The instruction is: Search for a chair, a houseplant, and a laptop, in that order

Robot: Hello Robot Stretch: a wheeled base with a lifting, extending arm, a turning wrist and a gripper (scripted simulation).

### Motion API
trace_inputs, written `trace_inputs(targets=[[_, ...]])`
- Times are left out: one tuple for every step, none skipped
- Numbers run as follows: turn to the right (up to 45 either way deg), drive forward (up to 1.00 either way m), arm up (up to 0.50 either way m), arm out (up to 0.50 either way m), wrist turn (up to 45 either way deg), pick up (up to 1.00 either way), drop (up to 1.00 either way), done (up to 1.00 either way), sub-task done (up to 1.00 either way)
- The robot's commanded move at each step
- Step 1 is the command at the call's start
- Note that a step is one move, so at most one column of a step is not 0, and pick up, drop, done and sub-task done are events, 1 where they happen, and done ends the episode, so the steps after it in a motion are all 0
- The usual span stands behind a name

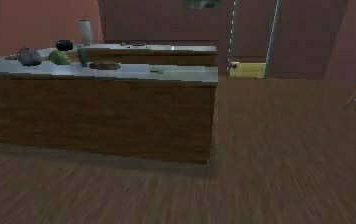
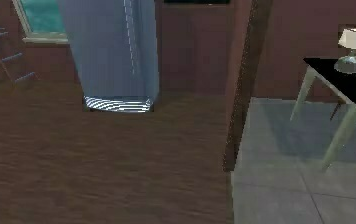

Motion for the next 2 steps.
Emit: trace_inputs(targets=[[-33.0, 0.0, 0.0, 0.0, 0.0, 0.0, 0.0, 0.0, 0.0], [0.0, 0.45, 0.0, 0.0, 0.0, 0.0, 0.0, 0.0, 0.0]])
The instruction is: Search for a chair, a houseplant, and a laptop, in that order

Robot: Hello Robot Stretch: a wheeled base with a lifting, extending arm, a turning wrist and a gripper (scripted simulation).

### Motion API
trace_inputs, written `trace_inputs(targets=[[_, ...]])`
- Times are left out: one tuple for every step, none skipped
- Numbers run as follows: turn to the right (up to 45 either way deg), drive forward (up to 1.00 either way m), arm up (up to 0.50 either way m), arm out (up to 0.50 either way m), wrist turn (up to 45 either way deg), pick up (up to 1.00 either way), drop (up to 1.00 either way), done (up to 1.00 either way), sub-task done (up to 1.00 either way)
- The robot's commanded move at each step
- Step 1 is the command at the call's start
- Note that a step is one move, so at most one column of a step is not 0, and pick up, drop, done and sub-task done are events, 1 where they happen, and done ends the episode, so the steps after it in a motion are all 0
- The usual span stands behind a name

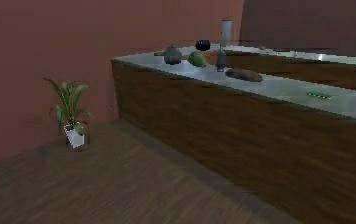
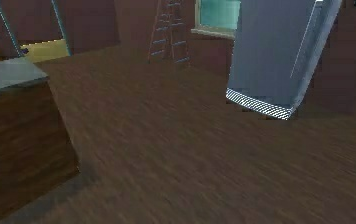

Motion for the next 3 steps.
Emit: trace_inputs(targets=[[-45.0, 0.0, 0.0, 0.0, 0.0, 0.0, 0.0, 0.0, 0.0], [0.0, 1.0, 0.0, 0.0, 0.0, 0.0, 0.0, 0.0, 0.0], [0.0, 0.6, 0.0, 0.0, 0.0, 0.0, 0.0, 0.0, 0.0]])
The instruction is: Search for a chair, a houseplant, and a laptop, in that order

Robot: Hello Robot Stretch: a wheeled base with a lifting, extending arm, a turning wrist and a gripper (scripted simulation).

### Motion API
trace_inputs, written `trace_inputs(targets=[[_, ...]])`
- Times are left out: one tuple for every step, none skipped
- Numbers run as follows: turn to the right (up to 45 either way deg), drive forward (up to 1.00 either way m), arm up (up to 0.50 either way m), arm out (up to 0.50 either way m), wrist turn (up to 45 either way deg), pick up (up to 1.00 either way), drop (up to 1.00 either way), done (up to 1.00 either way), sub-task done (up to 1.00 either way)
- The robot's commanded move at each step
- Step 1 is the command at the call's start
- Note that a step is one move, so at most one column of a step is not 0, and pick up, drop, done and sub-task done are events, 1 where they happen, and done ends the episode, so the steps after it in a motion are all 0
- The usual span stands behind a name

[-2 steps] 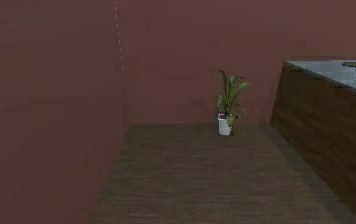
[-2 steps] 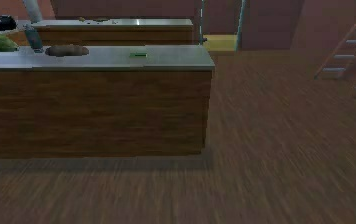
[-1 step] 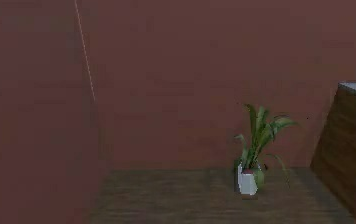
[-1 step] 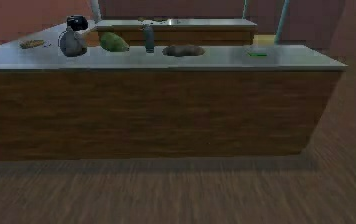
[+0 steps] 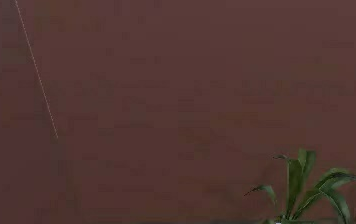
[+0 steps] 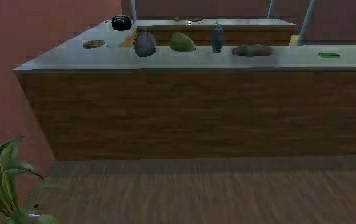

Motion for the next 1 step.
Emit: trace_inputs(targets=[[36.0, 0.0, 0.0, 0.0, 0.0, 0.0, 0.0, 0.0, 0.0]])
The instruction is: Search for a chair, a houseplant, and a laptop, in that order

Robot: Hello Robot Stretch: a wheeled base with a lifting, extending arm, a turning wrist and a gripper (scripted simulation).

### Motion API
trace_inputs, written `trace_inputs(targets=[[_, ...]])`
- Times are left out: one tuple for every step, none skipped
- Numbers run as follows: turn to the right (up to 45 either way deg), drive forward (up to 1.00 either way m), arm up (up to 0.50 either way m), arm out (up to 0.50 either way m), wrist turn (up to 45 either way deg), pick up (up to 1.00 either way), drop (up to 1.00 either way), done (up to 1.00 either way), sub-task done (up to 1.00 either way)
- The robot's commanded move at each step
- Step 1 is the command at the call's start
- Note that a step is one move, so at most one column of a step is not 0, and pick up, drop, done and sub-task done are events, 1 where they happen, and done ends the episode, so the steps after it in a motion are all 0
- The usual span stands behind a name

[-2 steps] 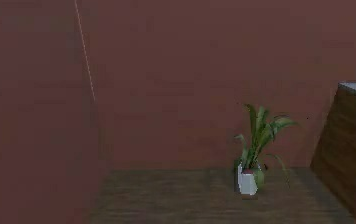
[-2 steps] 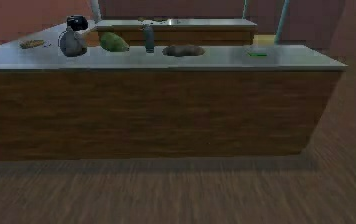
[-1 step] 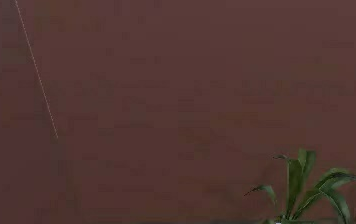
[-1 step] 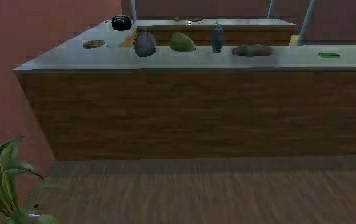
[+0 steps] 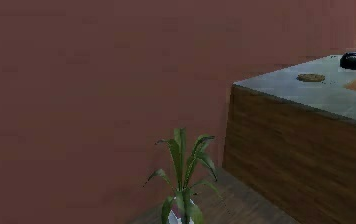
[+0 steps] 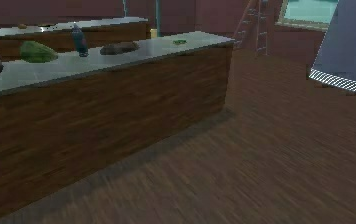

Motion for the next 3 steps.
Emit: trace_inputs(targets=[[0.0, 0.0, 0.0, 0.0, 0.0, 0.0, 0.0, 0.0, 1.0], [45.0, 0.0, 0.0, 0.0, 0.0, 0.0, 0.0, 0.0, 0.0], [45.0, 0.0, 0.0, 0.0, 0.0, 0.0, 0.0, 0.0, 0.0]])
